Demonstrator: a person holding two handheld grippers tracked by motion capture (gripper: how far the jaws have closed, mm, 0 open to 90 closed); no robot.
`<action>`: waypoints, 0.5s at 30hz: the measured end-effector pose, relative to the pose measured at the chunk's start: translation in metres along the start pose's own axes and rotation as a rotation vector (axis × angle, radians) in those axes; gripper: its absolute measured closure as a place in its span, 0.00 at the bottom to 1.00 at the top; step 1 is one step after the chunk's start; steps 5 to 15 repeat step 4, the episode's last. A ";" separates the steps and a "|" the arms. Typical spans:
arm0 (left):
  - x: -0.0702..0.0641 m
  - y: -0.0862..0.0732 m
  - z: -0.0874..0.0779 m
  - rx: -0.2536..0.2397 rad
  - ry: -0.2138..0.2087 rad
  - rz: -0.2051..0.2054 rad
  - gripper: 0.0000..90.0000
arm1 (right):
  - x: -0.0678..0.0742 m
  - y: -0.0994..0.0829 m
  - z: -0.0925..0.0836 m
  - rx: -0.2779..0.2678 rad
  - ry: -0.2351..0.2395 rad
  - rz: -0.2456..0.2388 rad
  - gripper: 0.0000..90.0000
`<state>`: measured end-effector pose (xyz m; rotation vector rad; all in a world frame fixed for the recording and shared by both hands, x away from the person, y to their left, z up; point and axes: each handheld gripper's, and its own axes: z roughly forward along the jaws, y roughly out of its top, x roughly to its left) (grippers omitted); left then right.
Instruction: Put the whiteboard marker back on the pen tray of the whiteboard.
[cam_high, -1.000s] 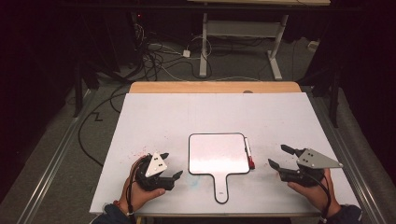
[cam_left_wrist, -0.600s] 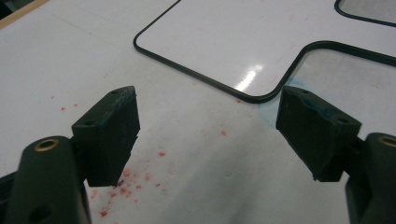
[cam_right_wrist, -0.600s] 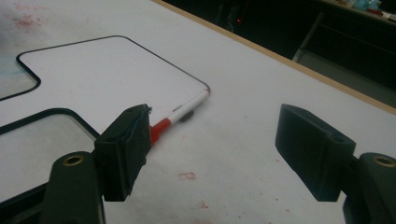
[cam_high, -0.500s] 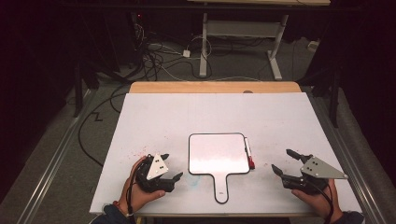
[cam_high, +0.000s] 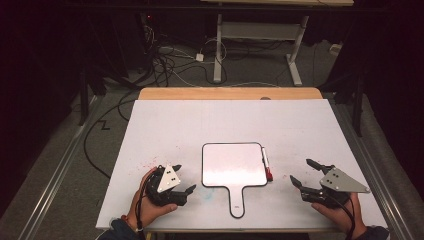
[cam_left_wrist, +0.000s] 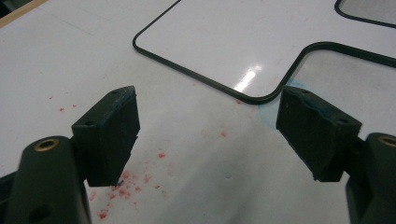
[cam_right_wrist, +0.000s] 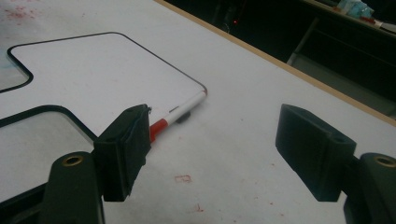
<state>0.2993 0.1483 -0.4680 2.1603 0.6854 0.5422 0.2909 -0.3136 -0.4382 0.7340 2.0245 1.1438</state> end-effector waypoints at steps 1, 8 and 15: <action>0.000 0.000 0.000 0.001 0.000 0.000 0.23 | 0.000 0.000 0.000 0.003 0.004 0.001 0.33; 0.001 0.000 0.001 0.003 -0.002 0.001 0.23 | 0.001 0.000 0.001 0.002 0.005 -0.015 0.33; 0.001 0.000 0.001 0.003 -0.002 0.001 0.23 | 0.001 0.000 0.001 0.002 0.005 -0.015 0.33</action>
